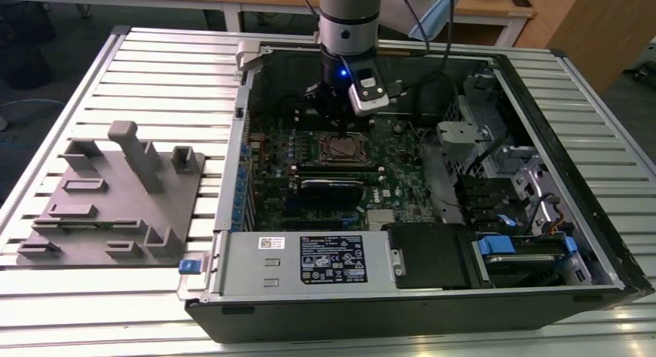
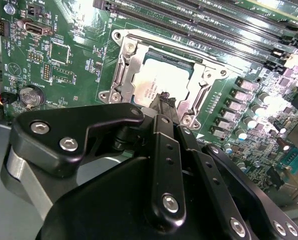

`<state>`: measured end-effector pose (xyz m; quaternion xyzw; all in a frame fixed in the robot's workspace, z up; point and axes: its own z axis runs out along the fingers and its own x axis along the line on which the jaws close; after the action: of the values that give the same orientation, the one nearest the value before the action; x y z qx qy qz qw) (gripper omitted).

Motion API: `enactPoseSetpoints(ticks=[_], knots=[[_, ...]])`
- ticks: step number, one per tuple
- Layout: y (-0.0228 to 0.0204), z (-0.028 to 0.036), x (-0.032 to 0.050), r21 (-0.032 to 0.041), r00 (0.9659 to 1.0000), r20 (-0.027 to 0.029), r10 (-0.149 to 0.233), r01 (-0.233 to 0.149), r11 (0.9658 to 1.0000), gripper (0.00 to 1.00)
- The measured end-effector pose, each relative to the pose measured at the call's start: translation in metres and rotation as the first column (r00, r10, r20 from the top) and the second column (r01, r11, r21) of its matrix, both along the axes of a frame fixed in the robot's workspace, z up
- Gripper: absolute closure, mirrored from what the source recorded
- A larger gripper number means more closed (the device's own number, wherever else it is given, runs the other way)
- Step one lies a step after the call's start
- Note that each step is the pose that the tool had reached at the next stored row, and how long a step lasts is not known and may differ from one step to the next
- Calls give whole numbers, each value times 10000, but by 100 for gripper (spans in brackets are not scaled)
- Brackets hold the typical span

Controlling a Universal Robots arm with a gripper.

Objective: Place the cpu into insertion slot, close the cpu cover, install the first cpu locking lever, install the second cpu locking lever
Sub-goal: 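Install the first cpu locking lever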

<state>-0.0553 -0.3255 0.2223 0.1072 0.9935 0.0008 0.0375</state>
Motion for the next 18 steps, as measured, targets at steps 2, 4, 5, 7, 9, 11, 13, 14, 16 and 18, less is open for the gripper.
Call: enactPoseSetpoints(ticks=[2,4,5,7,9,11,13,14,16,18], knots=[[0,14,0,2,10000,1,1,-1,10000,90],[1,14,1,4,10000,2,8,-8,10000,90],[1,14,4,5,10000,2,21,-21,10000,90],[0,12,15,3,10000,1,97,-97,10000,90],[0,9,26,1,9998,0,199,-199,9998,90],[-5,8,26,-5,9998,1,223,-223,9998,90],[-34,7,27,-6,9997,1,226,-226,9997,90],[-54,7,26,-5,9997,1,226,-226,9997,90],[-91,6,27,-6,9997,1,227,-227,9997,90],[-103,3,26,-5,9997,2,230,-230,9997,90]])
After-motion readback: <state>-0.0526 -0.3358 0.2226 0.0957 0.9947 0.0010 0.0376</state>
